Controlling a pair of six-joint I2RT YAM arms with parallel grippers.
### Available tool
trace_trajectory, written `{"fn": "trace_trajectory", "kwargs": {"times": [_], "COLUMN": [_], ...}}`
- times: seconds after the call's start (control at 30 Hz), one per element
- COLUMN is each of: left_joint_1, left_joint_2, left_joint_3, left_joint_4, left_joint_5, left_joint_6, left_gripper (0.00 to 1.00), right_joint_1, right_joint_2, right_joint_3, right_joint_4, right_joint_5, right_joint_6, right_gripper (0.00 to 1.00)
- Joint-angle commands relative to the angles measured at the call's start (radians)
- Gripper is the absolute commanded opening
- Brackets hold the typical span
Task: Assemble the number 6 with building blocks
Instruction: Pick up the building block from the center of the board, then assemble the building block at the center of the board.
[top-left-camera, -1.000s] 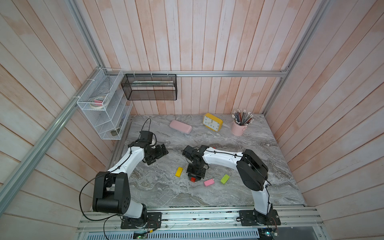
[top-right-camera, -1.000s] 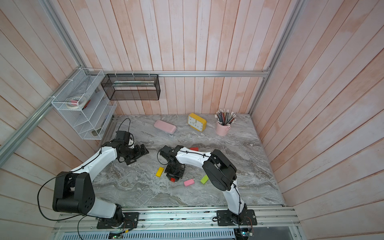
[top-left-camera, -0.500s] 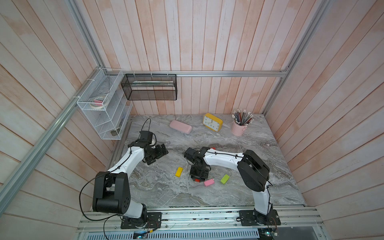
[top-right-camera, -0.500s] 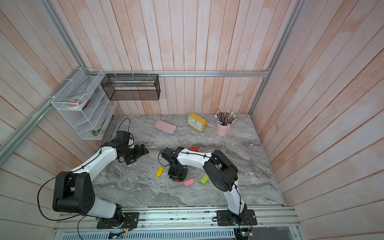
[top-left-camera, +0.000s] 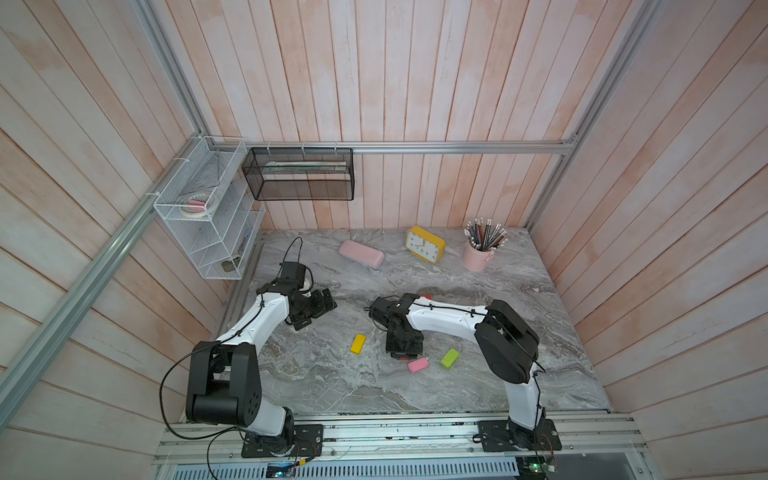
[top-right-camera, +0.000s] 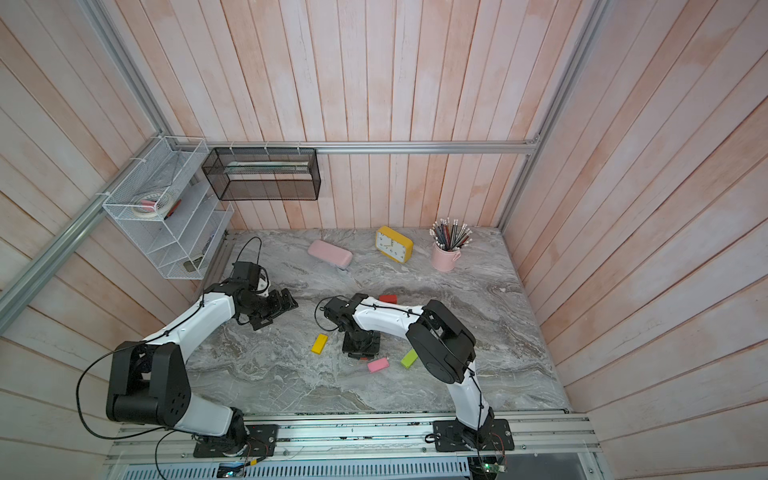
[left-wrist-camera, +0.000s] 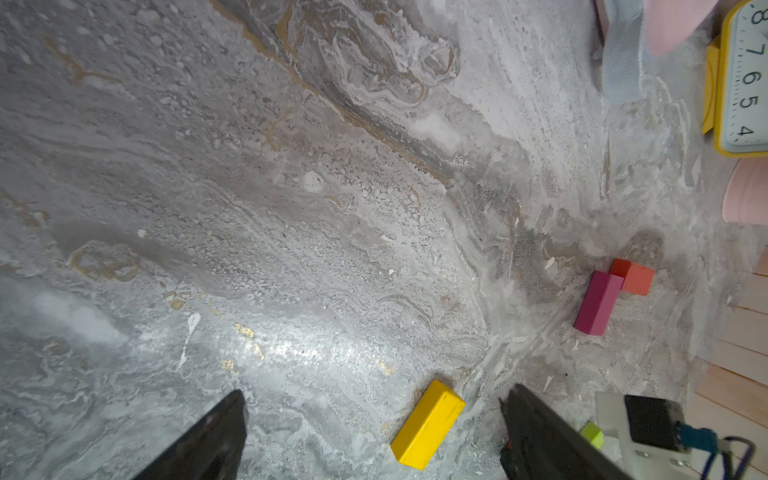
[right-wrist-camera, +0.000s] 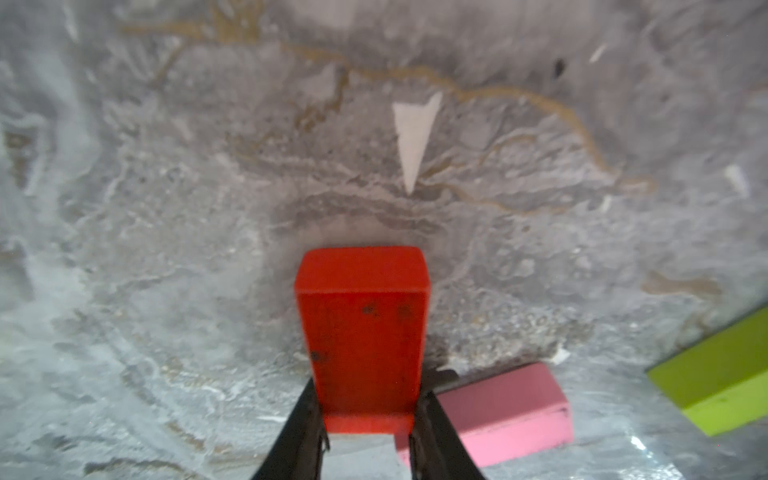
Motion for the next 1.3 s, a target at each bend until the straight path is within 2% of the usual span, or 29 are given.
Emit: {"fn": "trace_trajectory", "kwargs": {"times": [0.0,0.37,0.67,0.97,1.27], "left_joint_1": [0.004,0.004,0.004,0.004,0.004], "left_joint_2": [0.0,-0.017,-0.022,-0.019,-0.027], "left_joint_3": [0.012,0.01,0.015,0.021,0.01], "left_joint_4": [-0.003,-0.003,-0.009,-0.005,0.007], "left_joint_5": [-0.002,0.0,-0.005,0.0,0.004], "left_joint_6": [0.019,0.006,0.0,-0.016,-0.029], "left_gripper": [0.98,0.98,0.98,0.98,0.98], "right_joint_1": [-0.006,-0.063,-0.126,-0.162,-0.165], "right_joint_2": [-0.038,-0.119,-0.107,-0.062,-0.047], "right_joint_3": [-0.029,-0.019,0.033,0.098,0.036], "right_joint_4": [-0.031,-0.017,-0.042,-0.14,-0.122], "right_joint_5": [0.112,0.082,-0.03,-0.08,-0.09], "right_joint_6": [-0.072,-0.167,-0.231,-0.261,-0.266], "right_gripper": [0.19,0.2,0.21,0.21,0.21]}}
